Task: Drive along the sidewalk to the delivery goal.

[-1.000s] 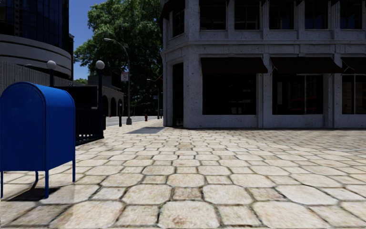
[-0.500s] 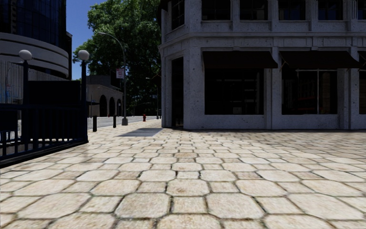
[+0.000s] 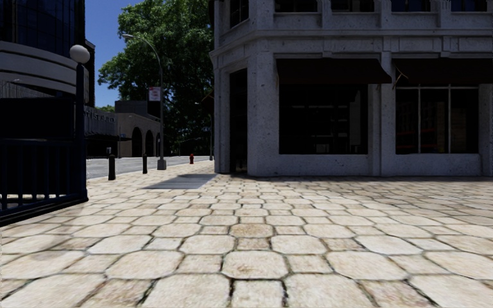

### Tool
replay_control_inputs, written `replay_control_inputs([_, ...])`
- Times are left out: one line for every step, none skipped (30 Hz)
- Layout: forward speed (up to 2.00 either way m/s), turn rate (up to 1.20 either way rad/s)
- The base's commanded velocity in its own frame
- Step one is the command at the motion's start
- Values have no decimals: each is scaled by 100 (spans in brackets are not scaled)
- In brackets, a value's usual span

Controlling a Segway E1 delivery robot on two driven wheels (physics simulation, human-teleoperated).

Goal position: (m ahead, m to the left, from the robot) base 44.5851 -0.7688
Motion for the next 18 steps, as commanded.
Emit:
replay_control_inputs([200, 21])
replay_control_inputs([200, 21])
replay_control_inputs([200, 28])
replay_control_inputs([200, 35])
replay_control_inputs([200, 39])
replay_control_inputs([200, 40])
replay_control_inputs([200, 40])
replay_control_inputs([200, 40])
replay_control_inputs([200, 40])
replay_control_inputs([200, 40])
replay_control_inputs([200, 40])
replay_control_inputs([200, 40])
replay_control_inputs([200, 40])
replay_control_inputs([200, 40])
replay_control_inputs([200, 40])
replay_control_inputs([200, 40])
replay_control_inputs([200, 40])
replay_control_inputs([200, 39])
